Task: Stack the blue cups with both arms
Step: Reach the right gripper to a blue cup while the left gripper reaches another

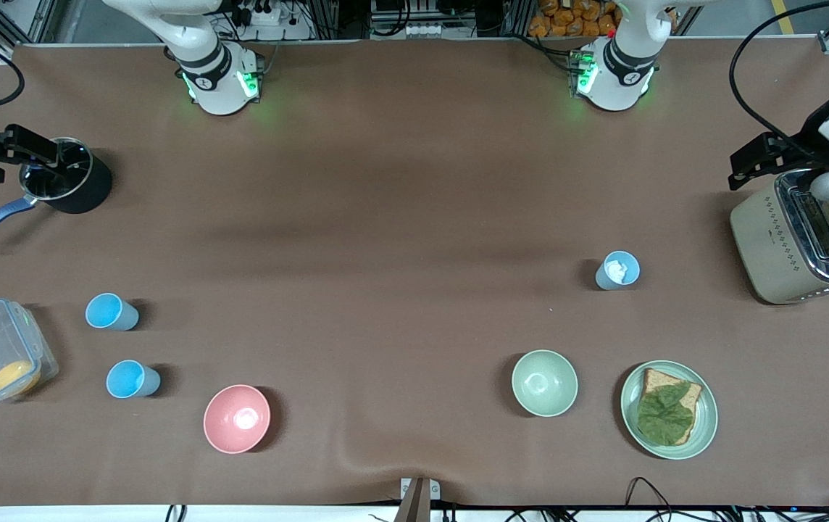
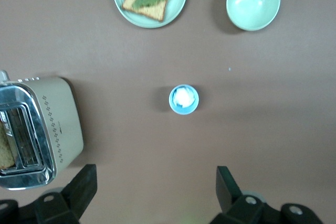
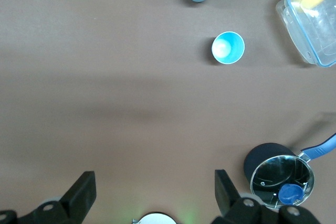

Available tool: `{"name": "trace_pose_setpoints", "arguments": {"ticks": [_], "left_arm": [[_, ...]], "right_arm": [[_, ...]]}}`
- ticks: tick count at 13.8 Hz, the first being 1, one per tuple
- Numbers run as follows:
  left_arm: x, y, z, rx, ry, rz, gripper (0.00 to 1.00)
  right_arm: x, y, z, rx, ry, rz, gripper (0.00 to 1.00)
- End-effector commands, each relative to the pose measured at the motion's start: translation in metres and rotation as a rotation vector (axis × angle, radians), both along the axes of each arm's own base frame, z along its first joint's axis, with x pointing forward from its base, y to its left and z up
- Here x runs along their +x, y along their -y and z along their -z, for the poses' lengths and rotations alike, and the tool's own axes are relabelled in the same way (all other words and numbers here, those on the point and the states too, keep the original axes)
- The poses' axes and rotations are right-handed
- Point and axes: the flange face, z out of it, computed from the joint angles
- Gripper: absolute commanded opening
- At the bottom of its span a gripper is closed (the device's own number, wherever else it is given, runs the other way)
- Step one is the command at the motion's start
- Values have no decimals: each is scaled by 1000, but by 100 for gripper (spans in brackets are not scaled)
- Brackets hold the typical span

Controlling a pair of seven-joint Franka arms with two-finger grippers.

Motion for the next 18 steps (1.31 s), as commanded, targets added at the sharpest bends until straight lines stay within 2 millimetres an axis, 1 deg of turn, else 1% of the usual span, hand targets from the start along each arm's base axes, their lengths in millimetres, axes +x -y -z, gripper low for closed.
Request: {"name": "trace_pose_setpoints", "arguments": {"ticks": [1, 2, 3, 4, 6, 8, 9, 10, 11, 12, 13, 14, 15, 18], "left_arm": [[16, -10, 54, -27, -77, 16, 100], [18, -10, 73, -27, -77, 12, 100], [20, -19, 89, -29, -66, -5, 100], [22, -20, 109, -30, -63, -8, 100], [21, -20, 160, -30, -54, -21, 100], [27, -28, 211, -7, -105, -9, 100], [26, -27, 226, -8, -130, -17, 100], [22, -26, 240, -6, -155, -27, 100], [18, -30, 255, -7, -156, -33, 100], [9, -33, 273, -7, -134, -39, 100], [4, -46, 288, -10, -112, -62, 100], [5, -57, 300, -13, -99, -73, 100], [8, -58, 316, -17, -102, -73, 100], [14, -52, 340, -30, -86, -73, 100]], "right_arm": [[-6, 2, -3, -1, -1, 13, 100], [-6, 1, -3, -1, -1, 12, 100], [-6, 2, -3, -1, -1, 13, 100], [-6, 2, -3, -1, -1, 13, 100], [-6, 4, -1, 0, -8, 16, 100], [-5, 14, 2, 0, -13, 35, 100], [-3, 18, 4, -2, -15, 41, 100], [0, 26, 11, -4, -27, 55, 100], [5, 36, 22, 0, -43, 70, 100], [13, 45, 39, 4, -66, 83, 100], [23, 49, 55, 5, -75, 87, 100], [36, 54, 77, 6, -91, 91, 100], [47, 65, 102, 9, -110, 105, 100], [81, 83, 195, 20, -166, 123, 100]]}}
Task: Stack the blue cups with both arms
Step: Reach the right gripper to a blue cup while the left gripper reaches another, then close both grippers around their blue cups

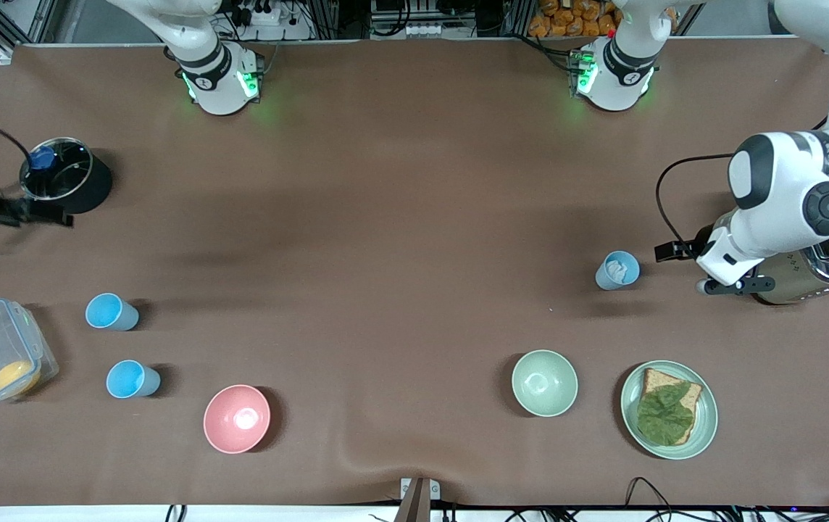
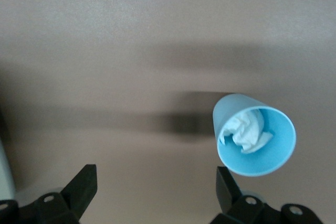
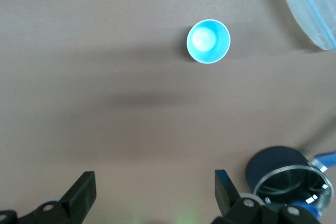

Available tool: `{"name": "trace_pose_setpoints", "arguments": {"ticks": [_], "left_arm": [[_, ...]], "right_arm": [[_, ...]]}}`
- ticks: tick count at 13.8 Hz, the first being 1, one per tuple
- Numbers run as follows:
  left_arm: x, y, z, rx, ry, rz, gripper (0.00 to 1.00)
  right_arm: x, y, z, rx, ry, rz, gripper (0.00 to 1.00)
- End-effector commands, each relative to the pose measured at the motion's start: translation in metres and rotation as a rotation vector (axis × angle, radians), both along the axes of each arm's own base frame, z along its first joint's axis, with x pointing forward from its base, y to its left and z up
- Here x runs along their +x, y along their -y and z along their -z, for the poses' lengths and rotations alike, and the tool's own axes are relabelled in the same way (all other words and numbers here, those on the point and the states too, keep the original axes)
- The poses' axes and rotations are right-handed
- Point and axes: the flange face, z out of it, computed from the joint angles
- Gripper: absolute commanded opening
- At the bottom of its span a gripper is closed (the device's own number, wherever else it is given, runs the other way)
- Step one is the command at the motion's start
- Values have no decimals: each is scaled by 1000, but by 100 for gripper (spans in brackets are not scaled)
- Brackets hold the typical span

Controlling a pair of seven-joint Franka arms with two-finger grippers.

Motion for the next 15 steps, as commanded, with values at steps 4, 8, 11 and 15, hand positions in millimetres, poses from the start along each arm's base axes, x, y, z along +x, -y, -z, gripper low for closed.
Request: {"name": "trace_pose_setpoints", "arguments": {"ticks": [4, 8, 11, 15], "left_arm": [[13, 21, 28, -21, 39, 31, 93], [14, 51, 33, -61, 43, 52, 81], [14, 56, 40, -76, 33, 46, 63], [15, 64, 62, -83, 41, 54, 18]], "right_arm": [[41, 57, 132, 14, -21, -21, 100], [53, 91, 179, 40, 6, -95, 100], [64, 77, 185, 21, 44, -123, 100], [69, 94, 205, -39, 82, -184, 100]]}}
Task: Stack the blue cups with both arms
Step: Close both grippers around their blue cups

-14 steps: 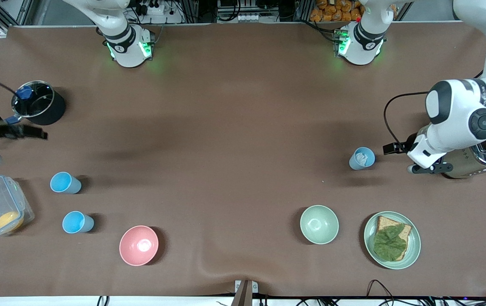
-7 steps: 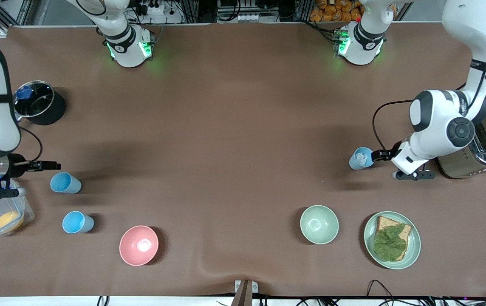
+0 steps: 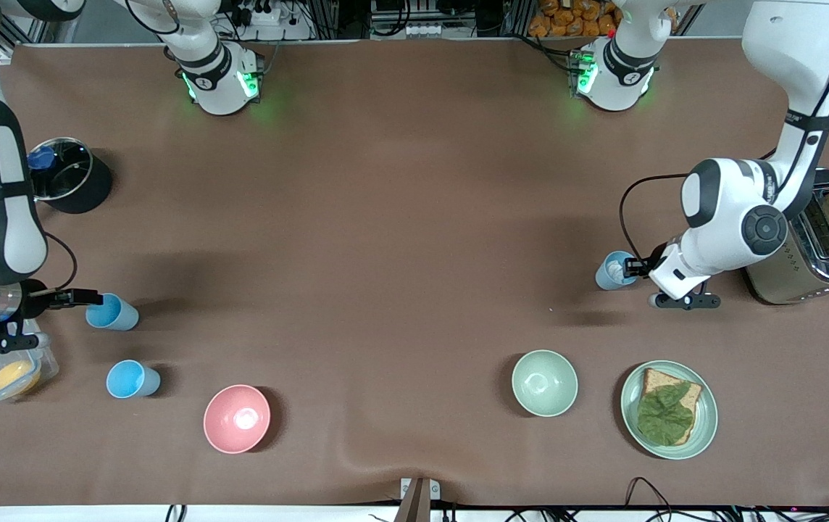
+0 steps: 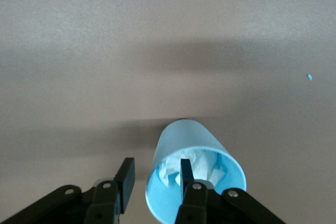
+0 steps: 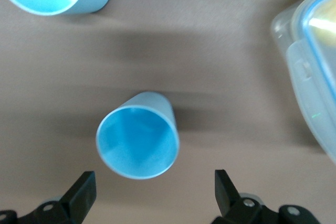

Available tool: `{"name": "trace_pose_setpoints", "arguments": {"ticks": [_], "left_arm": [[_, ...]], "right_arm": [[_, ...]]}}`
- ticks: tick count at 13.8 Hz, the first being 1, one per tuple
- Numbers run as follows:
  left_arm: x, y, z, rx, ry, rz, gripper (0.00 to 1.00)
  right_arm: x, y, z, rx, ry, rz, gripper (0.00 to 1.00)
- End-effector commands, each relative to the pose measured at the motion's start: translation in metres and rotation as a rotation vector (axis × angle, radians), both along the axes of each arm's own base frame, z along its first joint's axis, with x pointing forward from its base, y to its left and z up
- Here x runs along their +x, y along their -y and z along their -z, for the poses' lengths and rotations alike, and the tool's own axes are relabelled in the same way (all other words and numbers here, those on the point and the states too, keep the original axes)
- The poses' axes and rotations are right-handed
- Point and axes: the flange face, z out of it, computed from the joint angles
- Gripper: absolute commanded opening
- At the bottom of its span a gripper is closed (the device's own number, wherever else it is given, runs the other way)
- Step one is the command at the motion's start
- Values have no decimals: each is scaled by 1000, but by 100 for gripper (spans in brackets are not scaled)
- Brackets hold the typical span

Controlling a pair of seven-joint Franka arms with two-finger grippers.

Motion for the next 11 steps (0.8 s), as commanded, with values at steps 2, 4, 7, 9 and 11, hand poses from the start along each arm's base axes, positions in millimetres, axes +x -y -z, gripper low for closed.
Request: {"name": "trace_pose_setpoints", "arguments": {"ticks": [2, 4, 7, 9, 11], "left_arm": [[3, 10, 14, -23, 2, -2, 0], [3, 20, 6, -21, 16, 18, 0], [7, 56, -25, -11, 49, 16, 0], [4, 87, -53, 6, -5, 2, 0], [-3, 135, -82, 16, -30, -54, 0]], "right_arm": [[8, 10, 18, -18, 24, -58, 100], [7, 10, 27, -16, 17, -57, 100], [7, 8, 44, -11, 22, -56, 100], [6, 10, 55, -9, 13, -55, 100], [5, 10, 64, -2, 9, -55, 59]]}}
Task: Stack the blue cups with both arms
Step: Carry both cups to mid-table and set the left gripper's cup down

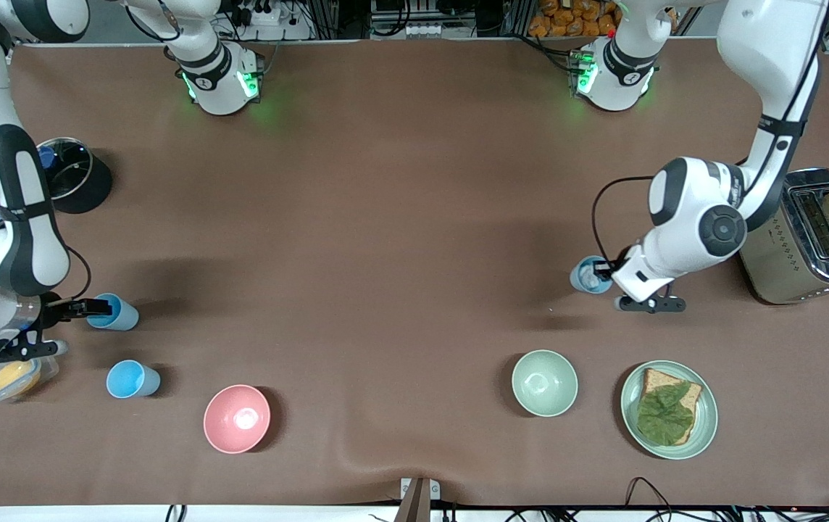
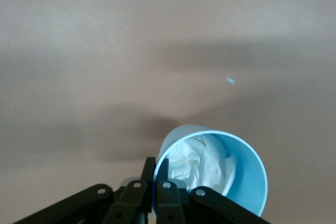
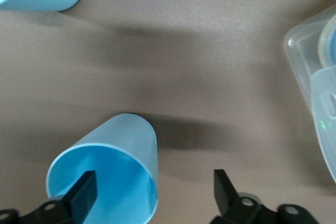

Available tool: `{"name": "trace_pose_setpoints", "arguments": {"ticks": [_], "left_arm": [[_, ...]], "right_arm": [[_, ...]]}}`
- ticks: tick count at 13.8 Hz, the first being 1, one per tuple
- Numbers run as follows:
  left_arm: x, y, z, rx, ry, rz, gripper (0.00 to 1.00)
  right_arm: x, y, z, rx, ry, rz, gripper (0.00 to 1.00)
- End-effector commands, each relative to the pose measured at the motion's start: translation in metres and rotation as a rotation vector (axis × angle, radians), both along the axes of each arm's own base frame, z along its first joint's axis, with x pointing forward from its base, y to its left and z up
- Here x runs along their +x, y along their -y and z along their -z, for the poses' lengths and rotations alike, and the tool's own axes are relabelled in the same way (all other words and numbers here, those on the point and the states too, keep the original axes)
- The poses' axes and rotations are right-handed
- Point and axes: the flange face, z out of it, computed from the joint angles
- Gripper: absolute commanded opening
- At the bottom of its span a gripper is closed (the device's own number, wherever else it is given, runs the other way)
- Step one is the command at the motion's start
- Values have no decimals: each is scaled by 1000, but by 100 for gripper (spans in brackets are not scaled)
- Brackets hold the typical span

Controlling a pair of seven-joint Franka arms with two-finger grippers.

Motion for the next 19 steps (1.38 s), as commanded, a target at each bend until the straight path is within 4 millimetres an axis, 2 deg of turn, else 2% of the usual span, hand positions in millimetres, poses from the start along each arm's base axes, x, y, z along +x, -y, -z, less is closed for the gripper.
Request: {"name": "trace_pose_setpoints", "arguments": {"ticks": [1, 2, 3, 4, 8, 10, 11, 13, 15, 17, 19], "left_arm": [[-9, 65, -51, 2, -15, -96, 0], [-14, 95, -59, 1, -24, -155, 0], [-17, 118, -66, -7, -21, -196, 0], [-21, 136, -66, -11, -27, -206, 0], [-50, 204, -70, -36, -38, -156, 0], [-59, 228, -56, -47, -61, -137, 0], [-68, 243, -51, -46, -67, -123, 0], [-88, 270, -43, -40, -71, -87, 0], [-96, 286, -39, -40, -64, -59, 0], [-110, 305, -27, -39, -66, -22, 0], [-119, 321, -17, -59, -50, -2, 0]], "right_arm": [[0, 8, 9, 6, -3, -3, 18], [-2, 7, 13, 9, -8, -2, 0], [-4, 9, 14, 10, -11, 3, 0], [-4, 9, 14, 12, -12, 2, 0], [-5, 4, 5, 17, -23, -4, 0], [-5, -5, -13, 27, -51, -13, 0], [-5, -14, -30, 33, -60, -19, 0], [-6, -43, -64, 40, -93, -37, 0], [-9, -74, -95, 31, -123, -24, 0], [-11, -115, -124, 10, -138, -8, 0], [-14, -156, -144, -13, -152, 12, 0]]}}
